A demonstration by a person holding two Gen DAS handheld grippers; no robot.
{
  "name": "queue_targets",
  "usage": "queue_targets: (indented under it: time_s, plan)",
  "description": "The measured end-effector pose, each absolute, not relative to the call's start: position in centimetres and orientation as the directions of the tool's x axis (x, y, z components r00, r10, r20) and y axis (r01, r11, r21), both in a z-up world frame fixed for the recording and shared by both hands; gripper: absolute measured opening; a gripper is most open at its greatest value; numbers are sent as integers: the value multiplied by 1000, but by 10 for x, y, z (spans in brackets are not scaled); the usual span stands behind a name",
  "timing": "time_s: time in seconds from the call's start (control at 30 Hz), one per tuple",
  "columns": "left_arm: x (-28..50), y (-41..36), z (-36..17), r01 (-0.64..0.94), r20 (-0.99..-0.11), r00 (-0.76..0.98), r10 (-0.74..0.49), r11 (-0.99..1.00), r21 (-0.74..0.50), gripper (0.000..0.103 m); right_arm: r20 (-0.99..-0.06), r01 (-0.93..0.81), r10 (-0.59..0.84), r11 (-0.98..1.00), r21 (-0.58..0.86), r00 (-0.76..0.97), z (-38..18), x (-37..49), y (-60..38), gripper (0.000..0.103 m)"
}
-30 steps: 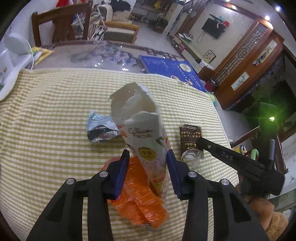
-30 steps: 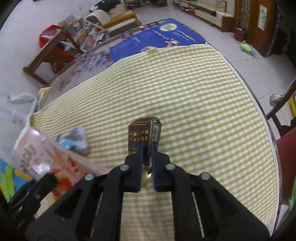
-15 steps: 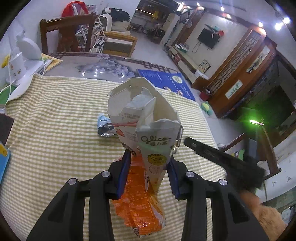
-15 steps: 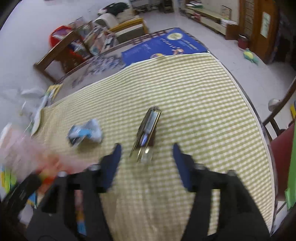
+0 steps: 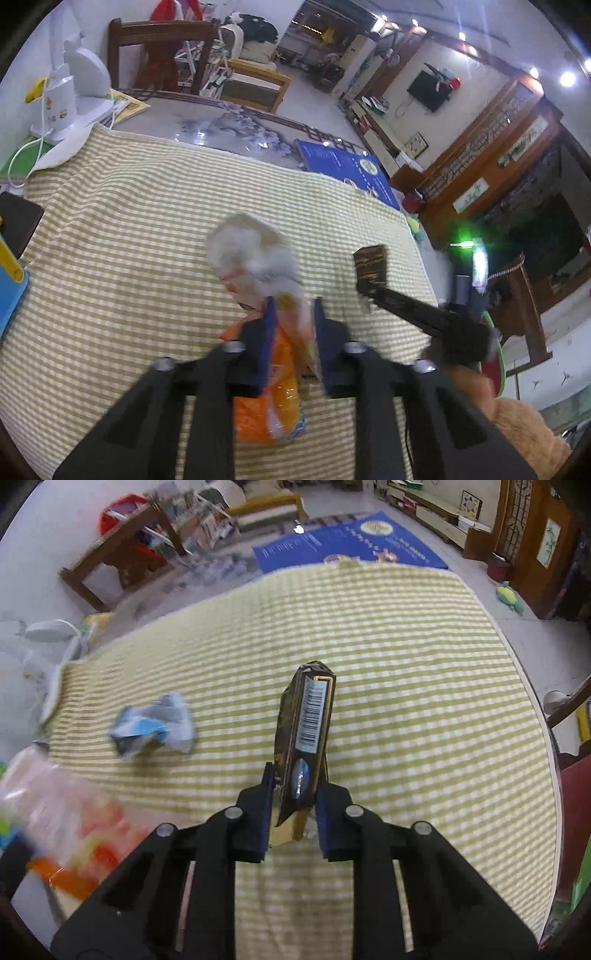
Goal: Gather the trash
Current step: 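Lift the orange snack bag and chocolate box and carry them toward the bucket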
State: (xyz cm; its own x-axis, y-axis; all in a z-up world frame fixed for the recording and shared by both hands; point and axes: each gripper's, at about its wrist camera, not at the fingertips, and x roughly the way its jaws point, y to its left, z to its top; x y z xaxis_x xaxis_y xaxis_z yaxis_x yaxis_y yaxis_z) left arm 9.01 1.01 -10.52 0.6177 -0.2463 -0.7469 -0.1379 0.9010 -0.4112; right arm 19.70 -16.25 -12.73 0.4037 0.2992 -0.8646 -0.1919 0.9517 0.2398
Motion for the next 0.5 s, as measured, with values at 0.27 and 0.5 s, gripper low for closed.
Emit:
queue_targets:
  time_s: [0.27,0.5]
  plan:
    - [86,12,-111,-172,-760,611,-222,900,-401,47,-814,-231,354,933,275,460,-86,142,-185,20]
    - [69,20,-128,-219,-811,553,-191,906,-362,71,-832,-169,359,933,316,424,-100,110,-204,21]
